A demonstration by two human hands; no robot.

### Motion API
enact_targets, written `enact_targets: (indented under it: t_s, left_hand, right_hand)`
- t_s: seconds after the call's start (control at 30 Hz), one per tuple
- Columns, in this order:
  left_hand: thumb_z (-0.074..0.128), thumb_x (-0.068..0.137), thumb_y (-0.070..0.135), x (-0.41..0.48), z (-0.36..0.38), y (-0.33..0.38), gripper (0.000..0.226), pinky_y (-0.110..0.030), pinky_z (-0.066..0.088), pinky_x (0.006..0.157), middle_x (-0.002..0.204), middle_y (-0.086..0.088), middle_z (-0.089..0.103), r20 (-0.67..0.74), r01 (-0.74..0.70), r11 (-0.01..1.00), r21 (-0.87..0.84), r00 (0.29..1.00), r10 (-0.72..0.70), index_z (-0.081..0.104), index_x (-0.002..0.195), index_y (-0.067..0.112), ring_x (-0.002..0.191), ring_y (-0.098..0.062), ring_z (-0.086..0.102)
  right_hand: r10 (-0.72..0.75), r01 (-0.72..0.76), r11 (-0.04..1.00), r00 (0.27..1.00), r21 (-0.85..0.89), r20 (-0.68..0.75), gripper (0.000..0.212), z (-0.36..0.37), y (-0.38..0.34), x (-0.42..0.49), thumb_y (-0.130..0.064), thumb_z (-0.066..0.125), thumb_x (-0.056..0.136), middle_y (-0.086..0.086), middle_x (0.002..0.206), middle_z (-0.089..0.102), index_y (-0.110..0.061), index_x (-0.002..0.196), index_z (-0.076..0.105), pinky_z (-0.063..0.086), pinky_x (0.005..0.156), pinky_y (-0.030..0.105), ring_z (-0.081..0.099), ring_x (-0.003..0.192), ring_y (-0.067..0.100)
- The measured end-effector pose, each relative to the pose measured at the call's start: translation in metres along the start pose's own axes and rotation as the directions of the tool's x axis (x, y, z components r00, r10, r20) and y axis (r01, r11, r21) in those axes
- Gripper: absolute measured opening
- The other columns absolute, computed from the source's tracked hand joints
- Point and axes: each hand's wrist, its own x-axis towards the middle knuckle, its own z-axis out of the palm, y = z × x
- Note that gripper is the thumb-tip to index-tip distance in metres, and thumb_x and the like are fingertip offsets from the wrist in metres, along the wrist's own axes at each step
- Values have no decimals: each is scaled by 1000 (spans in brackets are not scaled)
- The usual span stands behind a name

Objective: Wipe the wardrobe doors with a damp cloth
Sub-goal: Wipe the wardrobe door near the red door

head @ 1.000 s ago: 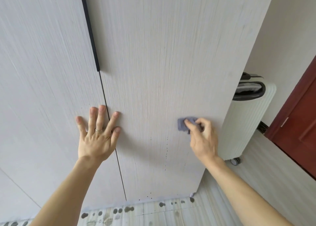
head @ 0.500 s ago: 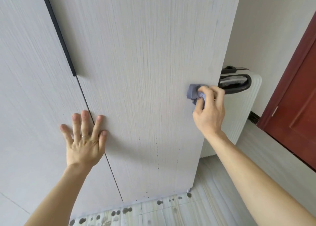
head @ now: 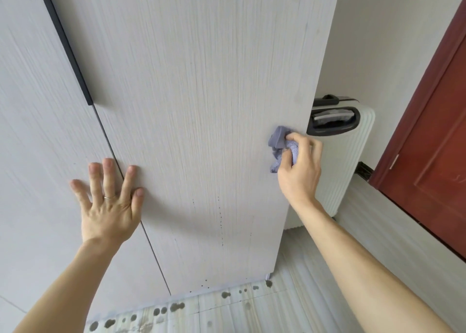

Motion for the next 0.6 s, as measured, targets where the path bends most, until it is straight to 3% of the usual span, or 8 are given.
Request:
enact_targets:
  t_s: [0.07, 0.17, 0.23, 0.3, 0.4, 0.53, 0.6]
  left_hand:
    - [28, 100, 46, -2, 0, 1, 69, -58, -20, 117, 167, 0, -19, 4, -3, 1000, 0, 1000, 3, -1, 161, 35, 154, -28, -17]
    - [22, 103, 49, -2, 2, 0, 65, -54, -22, 118, 167, -1, -19, -6, -3, 999, 34, 1000, 3, -2, 161, 34, 154, -28, -17]
    - [15, 105, 52, -2, 4, -1, 62, -54, -22, 118, 167, -1, -19, -7, 1, 999, 49, 1000, 0, -2, 161, 33, 154, -27, -17]
    - [19, 105, 50, -2, 5, -4, 63, -56, -20, 119, 167, -1, -21, -26, -11, 998, 58, 1000, 13, -4, 161, 33, 154, -27, -17]
    - [29, 102, 45, -1, 7, -6, 68, -59, -15, 119, 167, 1, -23, -78, -39, 997, 70, 996, 45, -5, 160, 33, 154, -27, -17]
    - [29, 104, 45, -3, 10, -5, 68, -59, -16, 119, 165, 4, -27, -94, -15, 998, 56, 995, 20, -8, 160, 35, 153, -24, -21]
    - [28, 105, 44, -3, 11, -4, 66, -56, -20, 118, 164, 6, -29, -82, 1, 999, 32, 997, 2, -8, 159, 36, 152, -22, -24]
  right_hand:
    - [5, -4, 1000, 997, 7, -72, 29, 6, -8, 6, -3, 56, 90, 2, 122, 49, -17, 114, 62, 32, 73, 13, 48, 93, -4]
    - [-92, 92, 996, 993, -14, -69, 28, 22, 4, -34, 1, 57, 87, 4, 117, 49, -16, 109, 62, 34, 69, 15, 55, 90, 12]
    - [-239, 250, 966, 960, -62, 143, 27, 36, 21, -78, -1, 59, 85, -1, 113, 46, -20, 105, 64, 42, 61, 24, 59, 82, 19]
    - [-283, 345, 933, 882, -107, 378, 39, 47, 32, -117, 2, 69, 76, -7, 109, 44, -25, 102, 63, 39, 50, 26, 58, 77, 19]
    - [-308, 416, 902, 806, -113, 506, 57, 50, 35, -135, 13, 76, 57, -7, 104, 44, -26, 97, 63, 34, 46, 24, 58, 75, 20]
    - [-389, 439, 895, 857, -82, 338, 28, 44, 8, -92, -3, 67, 80, -6, 109, 51, -23, 99, 73, 44, 48, 28, 62, 80, 21]
    - [-366, 384, 923, 904, -41, 221, 27, 46, -14, -63, -10, 55, 88, -6, 112, 50, -21, 104, 73, 49, 56, 32, 63, 85, 21]
